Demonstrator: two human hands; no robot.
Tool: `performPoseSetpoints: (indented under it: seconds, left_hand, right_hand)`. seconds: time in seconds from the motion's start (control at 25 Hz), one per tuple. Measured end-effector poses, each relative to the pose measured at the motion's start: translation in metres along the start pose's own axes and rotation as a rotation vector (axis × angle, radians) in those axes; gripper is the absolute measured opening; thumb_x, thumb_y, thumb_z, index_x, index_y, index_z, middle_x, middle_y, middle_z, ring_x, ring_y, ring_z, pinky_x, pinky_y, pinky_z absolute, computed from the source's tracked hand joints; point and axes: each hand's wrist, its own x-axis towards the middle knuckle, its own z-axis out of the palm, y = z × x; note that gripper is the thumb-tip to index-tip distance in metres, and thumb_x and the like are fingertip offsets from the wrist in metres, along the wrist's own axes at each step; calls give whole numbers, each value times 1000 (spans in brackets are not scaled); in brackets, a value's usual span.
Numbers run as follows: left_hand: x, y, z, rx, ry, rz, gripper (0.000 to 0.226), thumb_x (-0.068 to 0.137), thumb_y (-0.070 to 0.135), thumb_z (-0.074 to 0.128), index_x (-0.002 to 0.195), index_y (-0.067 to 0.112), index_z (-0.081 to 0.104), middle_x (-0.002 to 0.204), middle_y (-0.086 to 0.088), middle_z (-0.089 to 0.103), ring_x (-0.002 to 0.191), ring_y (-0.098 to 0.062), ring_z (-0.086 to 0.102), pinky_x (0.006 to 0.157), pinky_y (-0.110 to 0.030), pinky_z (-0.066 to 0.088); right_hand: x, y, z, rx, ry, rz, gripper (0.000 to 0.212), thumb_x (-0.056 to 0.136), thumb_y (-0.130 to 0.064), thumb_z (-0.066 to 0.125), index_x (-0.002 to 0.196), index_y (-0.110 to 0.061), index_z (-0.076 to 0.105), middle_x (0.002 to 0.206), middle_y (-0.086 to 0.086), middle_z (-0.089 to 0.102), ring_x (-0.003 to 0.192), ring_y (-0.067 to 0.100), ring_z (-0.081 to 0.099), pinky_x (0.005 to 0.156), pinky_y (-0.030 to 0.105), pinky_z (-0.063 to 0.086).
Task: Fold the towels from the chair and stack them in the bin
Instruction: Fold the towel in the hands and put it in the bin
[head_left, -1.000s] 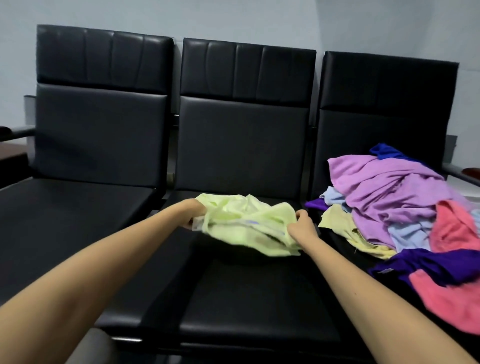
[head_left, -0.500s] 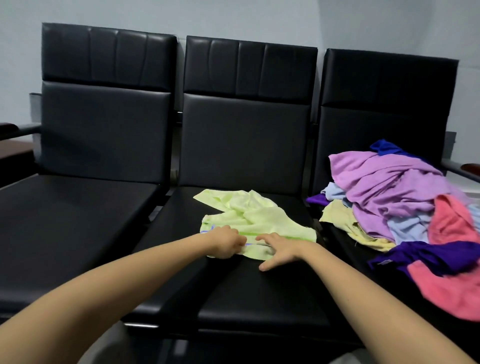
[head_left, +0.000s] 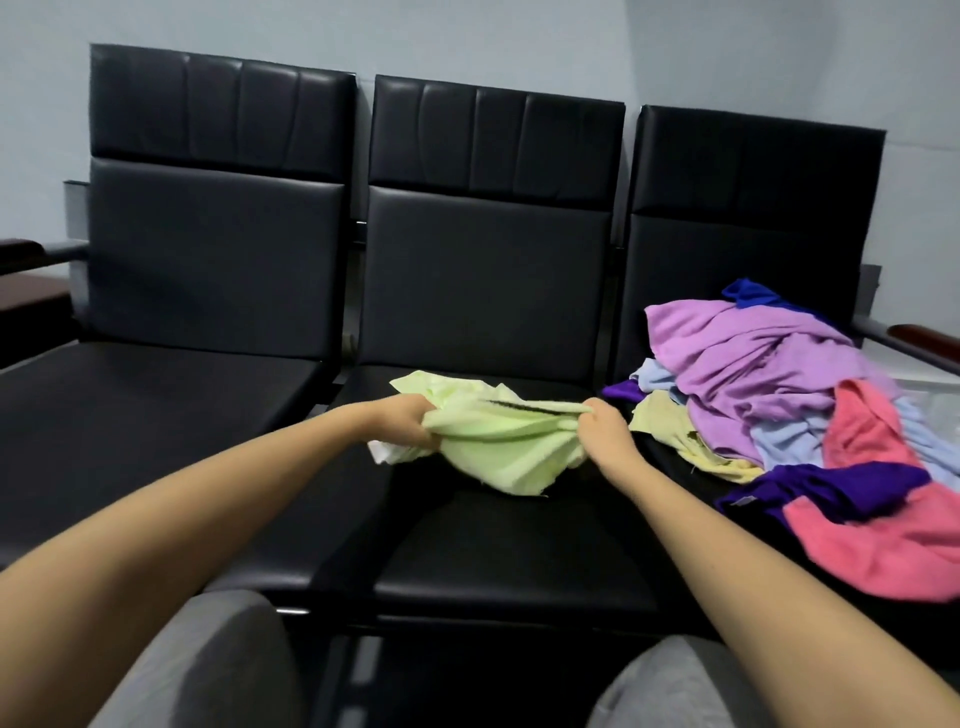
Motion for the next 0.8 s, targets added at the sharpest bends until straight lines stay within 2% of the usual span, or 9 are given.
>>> performPoseSetpoints:
  seconds: [0.08, 0.16, 0.2, 0.28, 0.36, 0.44, 0.56, 0.68, 0.8]
  left_hand:
    - [-8, 3, -10, -256, 152, 40, 2, 89, 14, 56, 88, 13, 55, 88, -1, 56, 83, -16, 54, 65, -25, 42]
    - [-12, 1, -22, -345, 294, 81, 4, 88, 15, 58, 92, 12, 58, 92, -3, 60, 88, -19, 58, 71, -29, 46]
    - [-15, 3, -30, -341, 291, 114, 10, 86, 18, 62, 94, 13, 60, 94, -3, 62, 90, -20, 59, 73, -31, 48]
    - [-18, 6, -46, -175, 110, 122, 27, 79, 31, 74, 97, 16, 61, 95, -2, 64, 90, -19, 61, 75, -32, 49]
    - [-22, 10, -58, 143, -35, 69, 27, 73, 32, 78, 88, 21, 59, 89, -1, 63, 84, -19, 60, 69, -30, 47]
    - [-27, 11, -66, 244, 29, 44, 15, 77, 14, 69, 83, 18, 56, 84, -2, 61, 78, -19, 58, 57, -25, 43]
    - [-26, 8, -67, -296, 191, 37, 15, 86, -2, 46, 90, 12, 50, 84, -4, 55, 68, -15, 57, 45, -15, 41]
    - [-24, 10, -63, -850, 332, 20, 20, 87, -3, 40, 84, 14, 49, 78, -5, 49, 61, -14, 48, 48, -22, 41]
    - [-25, 5, -70, -724, 353, 27, 12, 75, 23, 62, 85, 17, 60, 78, -2, 56, 64, -13, 51, 52, -24, 38]
  right_hand:
    - [-4, -9, -13, 47, -62, -49, 11, 93, -18, 46, 83, -14, 45, 86, 2, 49, 89, 20, 47, 70, 29, 31]
    - [-4, -16, -27, -454, -292, -188, 37, 84, -46, 61, 99, -16, 45, 92, -4, 51, 93, 21, 52, 81, 35, 38]
    - [-6, -19, -31, -765, -317, -240, 47, 80, -51, 62, 107, -16, 44, 97, -4, 54, 98, 23, 55, 84, 37, 38]
    - [-5, -26, -33, -1004, -151, -252, 33, 85, -34, 57, 111, -16, 50, 109, 1, 62, 104, 27, 59, 78, 34, 39]
    - [-5, -36, -37, -830, -16, -145, 25, 85, -11, 46, 106, -16, 58, 112, 6, 63, 104, 29, 60, 72, 31, 40]
    - [-1, -42, -41, -548, -1, -60, 33, 84, -2, 40, 106, -14, 62, 112, 10, 64, 105, 32, 58, 74, 31, 40]
    - [5, -52, -45, -193, -14, -18, 34, 89, 3, 35, 113, -1, 59, 115, 18, 62, 100, 31, 56, 74, 28, 36]
    - [7, -59, -46, 51, -8, -8, 29, 94, -5, 37, 114, -2, 57, 107, 13, 60, 88, 22, 50, 70, 28, 36]
    - [7, -57, -55, -73, -88, -195, 26, 89, -21, 58, 110, -7, 59, 106, 7, 63, 94, 22, 57, 75, 32, 42]
